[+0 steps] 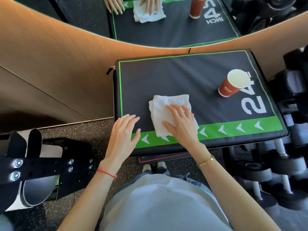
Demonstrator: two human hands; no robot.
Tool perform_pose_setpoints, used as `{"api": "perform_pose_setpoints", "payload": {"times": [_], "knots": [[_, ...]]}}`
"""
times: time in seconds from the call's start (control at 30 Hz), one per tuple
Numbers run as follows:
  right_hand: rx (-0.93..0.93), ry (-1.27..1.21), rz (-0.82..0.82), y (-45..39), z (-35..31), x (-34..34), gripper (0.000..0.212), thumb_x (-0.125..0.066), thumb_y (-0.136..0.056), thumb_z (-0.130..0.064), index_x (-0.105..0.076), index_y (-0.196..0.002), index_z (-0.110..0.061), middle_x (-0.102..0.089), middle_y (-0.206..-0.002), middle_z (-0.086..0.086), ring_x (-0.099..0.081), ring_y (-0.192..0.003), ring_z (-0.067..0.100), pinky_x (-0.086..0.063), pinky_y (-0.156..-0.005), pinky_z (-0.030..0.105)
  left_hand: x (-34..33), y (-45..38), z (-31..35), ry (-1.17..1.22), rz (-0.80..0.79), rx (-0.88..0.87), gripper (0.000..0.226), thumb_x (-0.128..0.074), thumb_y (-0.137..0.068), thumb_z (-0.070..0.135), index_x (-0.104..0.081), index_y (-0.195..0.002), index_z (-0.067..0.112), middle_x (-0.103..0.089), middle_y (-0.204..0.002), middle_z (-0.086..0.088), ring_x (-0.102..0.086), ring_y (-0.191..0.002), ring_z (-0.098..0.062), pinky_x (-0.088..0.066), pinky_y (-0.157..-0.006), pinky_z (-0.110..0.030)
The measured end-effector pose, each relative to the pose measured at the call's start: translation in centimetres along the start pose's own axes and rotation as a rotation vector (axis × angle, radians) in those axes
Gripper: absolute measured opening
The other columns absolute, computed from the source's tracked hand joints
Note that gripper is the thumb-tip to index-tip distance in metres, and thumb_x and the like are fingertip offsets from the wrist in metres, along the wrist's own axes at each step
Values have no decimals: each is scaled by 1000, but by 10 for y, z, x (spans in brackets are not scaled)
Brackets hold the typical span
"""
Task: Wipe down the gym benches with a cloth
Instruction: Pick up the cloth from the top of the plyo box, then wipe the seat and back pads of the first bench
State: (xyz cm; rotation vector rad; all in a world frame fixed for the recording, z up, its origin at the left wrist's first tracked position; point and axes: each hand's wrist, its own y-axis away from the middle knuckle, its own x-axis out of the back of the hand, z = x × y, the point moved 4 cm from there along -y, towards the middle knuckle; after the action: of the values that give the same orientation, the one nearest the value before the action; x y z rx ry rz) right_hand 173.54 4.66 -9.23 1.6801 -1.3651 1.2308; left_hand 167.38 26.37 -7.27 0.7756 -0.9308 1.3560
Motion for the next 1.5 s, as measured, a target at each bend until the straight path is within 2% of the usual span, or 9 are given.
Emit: {"api": "perform_pose_setpoints", "payload": {"times": [0.17,0.33,0.43,0.57,0.77,1.13,1.23,1.4,1.5], "knots": [[-16,-84,42,14,-5,4,39,-59,-94,-29,-55,-132,-21,-60,-122,-4,-46,-96,26,-51,-73,46,2,-2,7,28,-24,-43,41,-59,-96,21,-57,-136,12,-57,-138,-3,-44,-137,-22,-32,-118,-40],[-76,-193,105,46,-1,23,38,-57,-97,-26,-55,-134,-19,-60,-121,1,-42,-101,26,-43,-88,42,8,-2,18,44,-24,-131,41,-59,-96,22,-58,-135,11,-58,-137,-2,-45,-136,-20,-31,-117,-36],[-128,-165,189,75,-4,39,38,-54,-97,-32,-56,-133,-20,-58,-120,1,-43,-101,25,-40,-89,37,9,2,24,53,-40,-213,40,-59,-96,23,-58,-135,12,-58,-137,-2,-46,-135,-20,-31,-117,-37],[-227,-131,306,127,-17,46,36,-61,-97,-25,-58,-132,-17,-58,-119,1,-42,-99,23,-39,-93,35,14,14,28,71,-73,-357,38,-60,-96,21,-59,-134,14,-59,-134,0,-48,-132,-19,-31,-116,-34],[-479,-113,453,227,-69,38,36,-65,-95,-21,-60,-130,-15,-60,-115,2,-41,-99,18,-39,-92,30,26,49,30,102,-179,-581,34,-59,-97,19,-61,-130,14,-61,-132,0,-54,-127,-19,-38,-112,-37],[-961,-19,662,437,-192,20,36,-67,-93,-23,-62,-127,-15,-62,-114,2,-43,-99,18,-43,-89,32,28,175,67,146,-422,-1000,33,-58,-97,21,-60,-131,17,-63,-128,1,-55,-123,-17,-37,-107,-33],[-1042,-11,696,483,-216,12,35,-66,-93,-23,-62,-127,-15,-62,-114,1,-42,-98,17,-44,-88,33,22,209,79,147,-472,-1072,34,-59,-96,21,-60,-130,16,-64,-127,-1,-57,-121,-19,-41,-107,-37],[-1209,29,771,584,-262,-5,35,-67,-93,-22,-62,-127,-15,-62,-114,2,-45,-99,21,-43,-89,34,11,304,110,192,-545,-1237,33,-60,-96,20,-62,-129,16,-65,-126,0,-58,-120,-17,-38,-107,-29],[-1263,37,799,651,-287,-10,36,-67,-93,-22,-61,-128,-16,-62,-114,2,-46,-100,21,-42,-91,33,4,371,126,225,-590,-1296,33,-59,-97,20,-61,-130,15,-65,-126,-1,-58,-119,-18,-42,-106,-34]]}}
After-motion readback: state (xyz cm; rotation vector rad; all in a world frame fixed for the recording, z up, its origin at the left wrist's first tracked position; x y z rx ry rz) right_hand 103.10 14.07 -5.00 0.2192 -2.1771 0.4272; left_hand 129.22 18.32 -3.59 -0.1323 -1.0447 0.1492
